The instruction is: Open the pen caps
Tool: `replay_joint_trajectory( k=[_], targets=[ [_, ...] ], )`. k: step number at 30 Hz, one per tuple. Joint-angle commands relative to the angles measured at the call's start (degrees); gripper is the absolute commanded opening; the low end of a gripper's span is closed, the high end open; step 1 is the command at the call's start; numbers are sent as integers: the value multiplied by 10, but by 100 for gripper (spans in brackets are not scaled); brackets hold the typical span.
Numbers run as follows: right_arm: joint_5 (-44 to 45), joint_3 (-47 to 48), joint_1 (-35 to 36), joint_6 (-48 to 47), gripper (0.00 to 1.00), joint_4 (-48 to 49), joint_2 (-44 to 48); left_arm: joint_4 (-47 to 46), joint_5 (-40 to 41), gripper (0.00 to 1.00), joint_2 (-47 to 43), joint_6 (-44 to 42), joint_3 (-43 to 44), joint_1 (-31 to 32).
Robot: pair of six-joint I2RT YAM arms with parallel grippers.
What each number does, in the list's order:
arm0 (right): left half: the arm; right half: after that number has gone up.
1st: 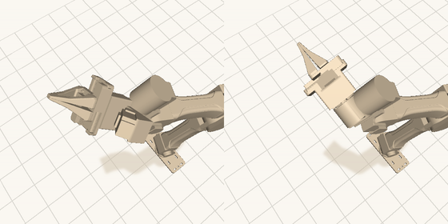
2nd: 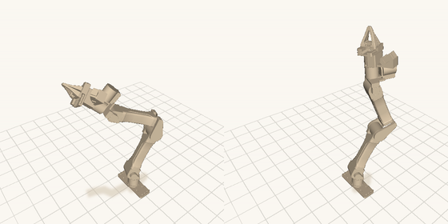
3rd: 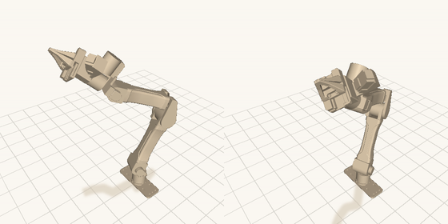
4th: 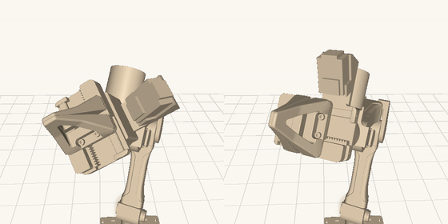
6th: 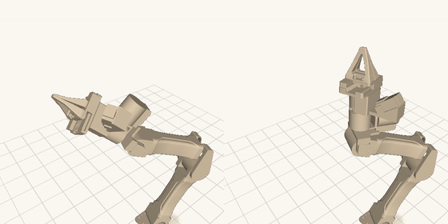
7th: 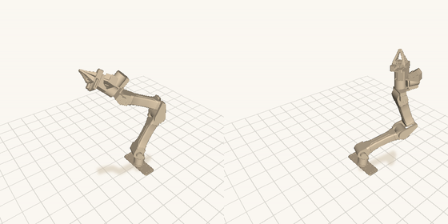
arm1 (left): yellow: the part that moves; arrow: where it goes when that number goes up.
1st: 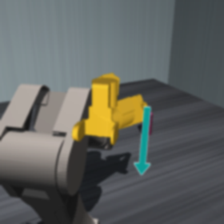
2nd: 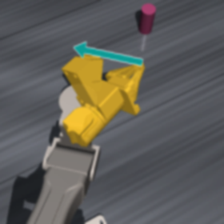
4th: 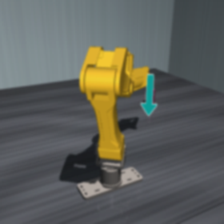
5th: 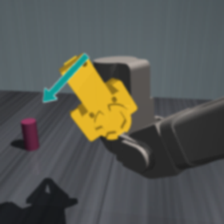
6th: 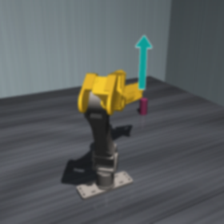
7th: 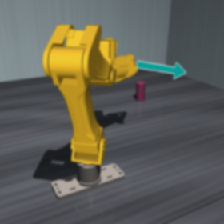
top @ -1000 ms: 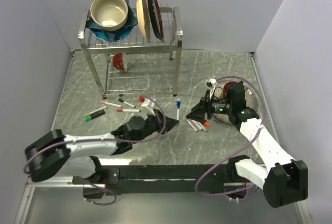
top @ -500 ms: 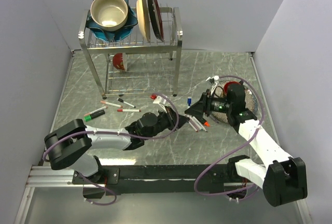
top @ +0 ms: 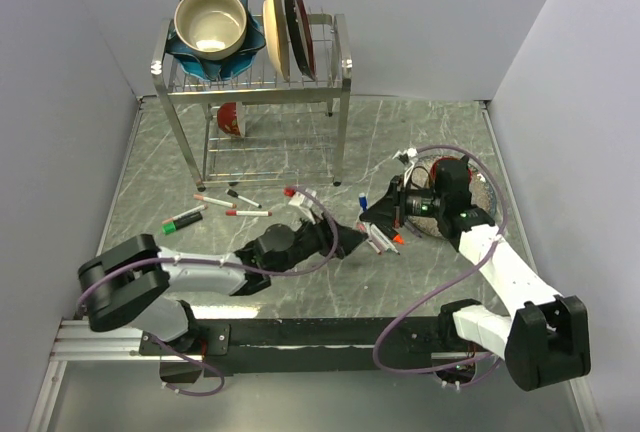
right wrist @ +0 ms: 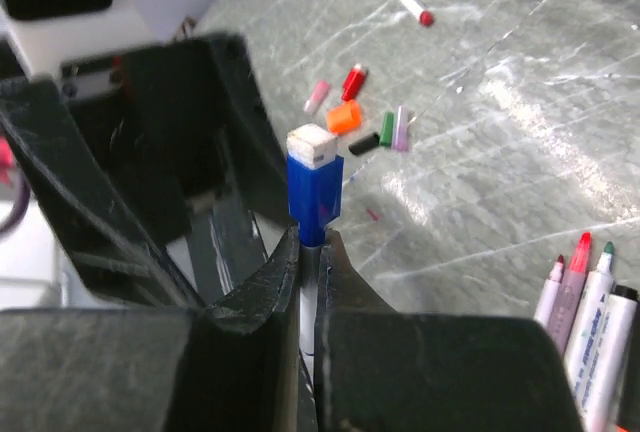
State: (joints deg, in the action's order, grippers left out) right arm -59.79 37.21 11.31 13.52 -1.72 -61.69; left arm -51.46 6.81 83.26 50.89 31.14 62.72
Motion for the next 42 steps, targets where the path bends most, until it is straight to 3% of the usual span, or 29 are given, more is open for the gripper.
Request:
replay_joint_trajectory(
  k=[1,2,5,8,16,20,28,33,34,37,38,42],
  targets=[
    [-64,67,-1,-248,0,-168,-7,-30,34,82,-71,-33,-34,1],
    [-71,76,2,-270,0,-191,-21,10,38,89,-79,-39,-30,-1],
    [-83,103,8,-349,0,-270,-48,43,44,91,-101,-56,-17,-5],
    [-74,114,20,-393,0,-305,-56,41,42,91,-114,-59,-18,-15],
    [-52,116,41,-401,0,-311,-61,43,28,86,-101,-50,1,-25],
    [-50,117,47,-404,0,-312,-65,18,13,70,-72,-42,12,-26],
    [-53,117,47,-393,0,-305,-65,-15,-18,58,-14,-26,42,-26],
    [-60,117,47,-393,0,-305,-65,-34,-21,45,8,-23,48,-26],
    [-63,117,47,-393,0,-305,-66,-36,-28,42,10,-26,52,-26],
    [-65,117,47,-392,0,-305,-66,-37,-44,18,22,-35,62,-26],
    [-65,117,47,-392,0,-305,-66,-37,-50,1,23,-36,65,-26],
    [-59,118,48,-401,0,-312,-68,-32,1,1,-15,-34,43,-27]
  ],
)
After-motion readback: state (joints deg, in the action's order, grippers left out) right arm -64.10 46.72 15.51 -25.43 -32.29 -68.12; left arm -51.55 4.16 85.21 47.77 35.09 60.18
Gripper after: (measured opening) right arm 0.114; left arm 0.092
